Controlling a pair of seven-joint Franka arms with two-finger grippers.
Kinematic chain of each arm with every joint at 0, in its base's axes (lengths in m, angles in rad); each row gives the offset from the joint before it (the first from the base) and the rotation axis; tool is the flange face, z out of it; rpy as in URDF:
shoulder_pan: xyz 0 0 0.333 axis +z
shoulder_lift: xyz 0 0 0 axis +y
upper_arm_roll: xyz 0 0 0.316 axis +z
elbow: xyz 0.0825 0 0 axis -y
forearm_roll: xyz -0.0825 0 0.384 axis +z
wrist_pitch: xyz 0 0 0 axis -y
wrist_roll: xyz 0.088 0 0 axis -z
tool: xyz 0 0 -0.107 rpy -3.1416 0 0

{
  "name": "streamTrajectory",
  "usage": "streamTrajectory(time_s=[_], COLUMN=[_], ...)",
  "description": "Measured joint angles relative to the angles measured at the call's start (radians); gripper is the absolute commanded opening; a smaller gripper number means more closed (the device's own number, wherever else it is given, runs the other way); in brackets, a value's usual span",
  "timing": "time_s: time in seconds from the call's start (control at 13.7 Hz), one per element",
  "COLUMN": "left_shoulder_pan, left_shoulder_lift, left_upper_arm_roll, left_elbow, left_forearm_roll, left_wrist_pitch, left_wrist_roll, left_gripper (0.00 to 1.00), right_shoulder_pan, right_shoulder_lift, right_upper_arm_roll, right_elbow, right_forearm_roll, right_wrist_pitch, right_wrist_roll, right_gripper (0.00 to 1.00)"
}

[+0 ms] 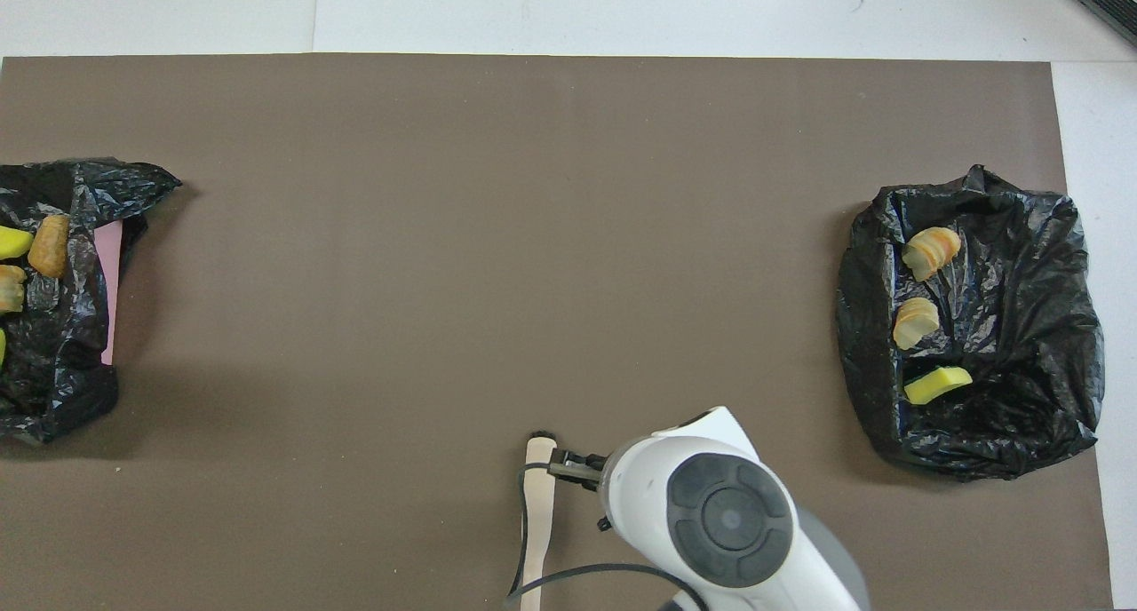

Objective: Sweep and dump trash in bin

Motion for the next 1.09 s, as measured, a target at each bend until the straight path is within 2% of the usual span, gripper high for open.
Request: streamTrajectory(time_s=[0.29,0.51,0.73,0.95,1.09], left_shoulder_pan=[-0.017,-0.069,-0.116,-0.162,-0.196], left_shoulder_lift=[-0.046,-0.055,-0.058,-0.075,-0.083], left_upper_arm_roll=[0.000,0.000,-0.001,-0.004,-0.007], left_elbow=[-0.003,-0.011,-0.013,-0.013,-0.012], left_forearm_roll=[0.049,0.054,0.086,0.109,0.064], left_wrist_pitch=[-0.033,-0.106,-0.202,-0.304,-0.363], left_wrist_roll=[-0.047,-0.171,-0.299,-0.411,-0.497], left_gripper=[0.00,0.00,0.00,0.00,0.00], right_shoulder_pan=[-0.203,-0.317,-0.402,-0.484,-0.521], right_shoulder_lift=[-0.053,-0.053,-0.031,0.013,0.057], right_upper_arm_roll=[-0.005,-0.006,-0.006,-0.007,-0.007], right_elbow=[0.118,0.240,0.365,0.469,0.534], right_forearm_roll=[-0.050,-0.076,-0.109,-0.112,-0.113], right_wrist_pitch=[-0.148,-0.271,-0.381,-0.404,-0.414], right_wrist_roll=[-0.197,-0.358,-0.464,-0.546,-0.553], right_gripper=[1.00,1.00,1.00,1.00,1.00])
